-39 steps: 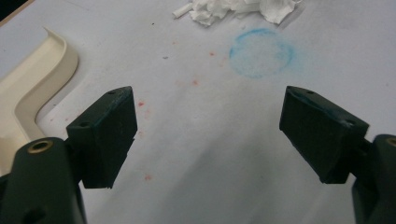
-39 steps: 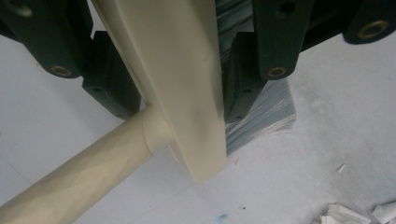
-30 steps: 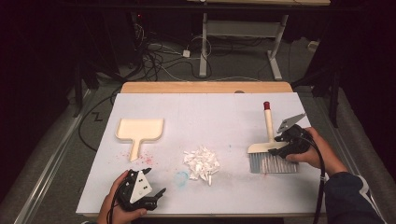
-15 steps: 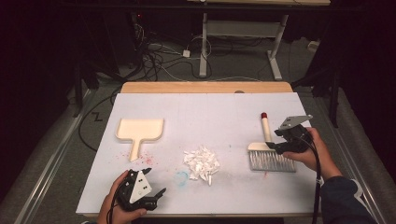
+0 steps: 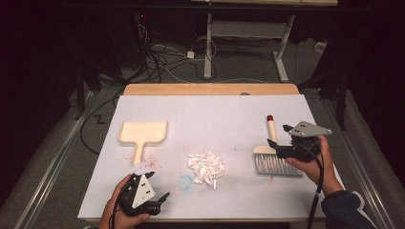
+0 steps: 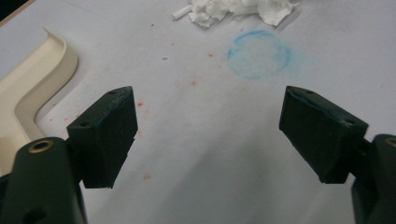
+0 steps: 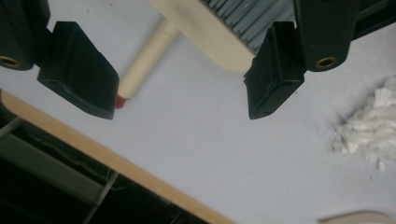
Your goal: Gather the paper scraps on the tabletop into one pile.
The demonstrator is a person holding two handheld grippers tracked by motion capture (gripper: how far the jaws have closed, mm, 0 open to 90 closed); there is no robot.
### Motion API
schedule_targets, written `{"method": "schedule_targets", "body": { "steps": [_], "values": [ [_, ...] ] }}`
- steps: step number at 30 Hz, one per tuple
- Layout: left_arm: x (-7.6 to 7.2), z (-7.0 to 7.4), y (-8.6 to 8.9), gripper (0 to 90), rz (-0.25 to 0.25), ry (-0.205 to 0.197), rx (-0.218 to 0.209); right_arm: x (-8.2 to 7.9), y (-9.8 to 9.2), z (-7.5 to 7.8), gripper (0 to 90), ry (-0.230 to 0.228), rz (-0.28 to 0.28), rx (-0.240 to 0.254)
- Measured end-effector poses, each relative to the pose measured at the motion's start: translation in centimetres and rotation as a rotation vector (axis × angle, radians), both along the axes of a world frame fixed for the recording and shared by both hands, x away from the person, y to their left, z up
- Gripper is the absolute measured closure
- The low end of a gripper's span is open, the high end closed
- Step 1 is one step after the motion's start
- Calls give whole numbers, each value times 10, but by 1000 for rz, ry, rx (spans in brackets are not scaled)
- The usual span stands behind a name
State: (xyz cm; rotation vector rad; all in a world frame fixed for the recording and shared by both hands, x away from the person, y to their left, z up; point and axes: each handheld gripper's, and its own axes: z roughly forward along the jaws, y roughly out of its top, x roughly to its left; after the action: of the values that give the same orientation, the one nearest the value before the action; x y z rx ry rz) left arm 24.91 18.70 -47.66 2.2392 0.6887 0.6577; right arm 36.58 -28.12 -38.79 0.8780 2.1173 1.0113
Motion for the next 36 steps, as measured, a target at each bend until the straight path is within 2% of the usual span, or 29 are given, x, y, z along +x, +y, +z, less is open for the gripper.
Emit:
{"method": "schedule_targets", "body": {
  "steps": [4, 7, 13, 25, 36],
  "values": [
    [0, 0, 0, 183, -2, -1, 2, -12, 2, 5, 247, -52, -19, 24],
    [-1, 1, 1, 183, 0, -5, -4, -18, 2, 6, 234, -64, -21, 42],
    [-1, 2, 2, 183, 3, -8, -6, -33, 1, 7, 216, -114, -35, 36],
    [-1, 2, 1, 183, 1, -9, -7, -60, -1, -8, 184, -164, -13, 45],
    [-2, 0, 1, 183, 2, -4, 0, -74, 4, -29, 176, -165, 17, 26]
  ]
}}
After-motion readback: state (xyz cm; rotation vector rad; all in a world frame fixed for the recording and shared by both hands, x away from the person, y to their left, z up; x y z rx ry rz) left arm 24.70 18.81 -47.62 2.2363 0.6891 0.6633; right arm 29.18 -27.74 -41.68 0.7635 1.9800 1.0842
